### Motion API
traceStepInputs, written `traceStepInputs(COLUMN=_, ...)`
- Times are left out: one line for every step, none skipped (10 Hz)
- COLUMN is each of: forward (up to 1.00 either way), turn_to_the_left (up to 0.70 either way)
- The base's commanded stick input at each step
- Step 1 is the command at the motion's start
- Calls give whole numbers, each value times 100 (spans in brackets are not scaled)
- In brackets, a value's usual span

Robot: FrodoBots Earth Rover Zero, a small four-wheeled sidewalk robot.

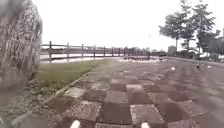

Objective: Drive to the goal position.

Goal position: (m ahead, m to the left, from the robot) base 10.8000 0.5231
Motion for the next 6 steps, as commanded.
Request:
traceStepInputs(forward=70, turn_to_the_left=0)
traceStepInputs(forward=70, turn_to_the_left=0)
traceStepInputs(forward=70, turn_to_the_left=0)
traceStepInputs(forward=70, turn_to_the_left=0)
traceStepInputs(forward=70, turn_to_the_left=0)
traceStepInputs(forward=70, turn_to_the_left=0)
